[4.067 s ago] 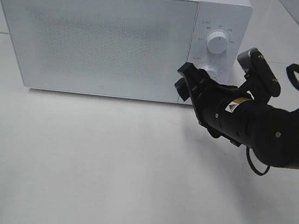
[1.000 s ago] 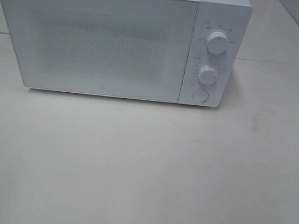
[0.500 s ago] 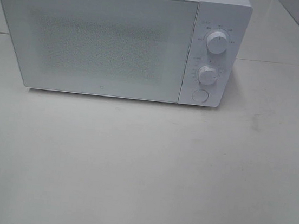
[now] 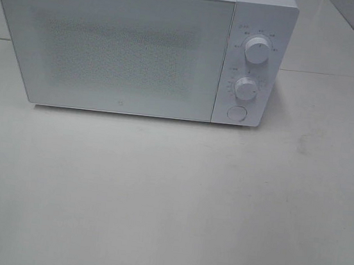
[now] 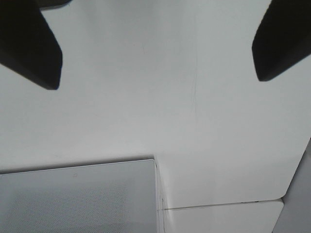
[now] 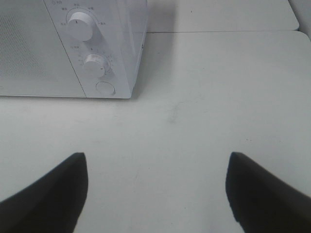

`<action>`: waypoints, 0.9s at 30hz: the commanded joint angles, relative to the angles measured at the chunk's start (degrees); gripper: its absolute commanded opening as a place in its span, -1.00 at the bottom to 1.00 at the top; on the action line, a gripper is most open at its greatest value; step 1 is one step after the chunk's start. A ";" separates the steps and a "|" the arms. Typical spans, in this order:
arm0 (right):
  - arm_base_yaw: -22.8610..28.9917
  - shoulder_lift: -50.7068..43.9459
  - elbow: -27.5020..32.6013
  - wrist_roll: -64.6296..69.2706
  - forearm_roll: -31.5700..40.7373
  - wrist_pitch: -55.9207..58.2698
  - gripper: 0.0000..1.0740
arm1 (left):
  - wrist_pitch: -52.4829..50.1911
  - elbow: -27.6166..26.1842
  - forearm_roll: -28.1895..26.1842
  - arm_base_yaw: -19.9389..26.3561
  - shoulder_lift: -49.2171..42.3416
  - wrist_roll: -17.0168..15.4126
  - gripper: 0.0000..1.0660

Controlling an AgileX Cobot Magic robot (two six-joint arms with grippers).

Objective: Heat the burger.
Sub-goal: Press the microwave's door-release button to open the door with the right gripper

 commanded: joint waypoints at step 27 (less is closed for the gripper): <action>-0.23 31.63 9.22 -0.06 0.17 -52.02 0.41 | -0.11 0.11 -0.40 0.23 -0.86 -0.29 0.89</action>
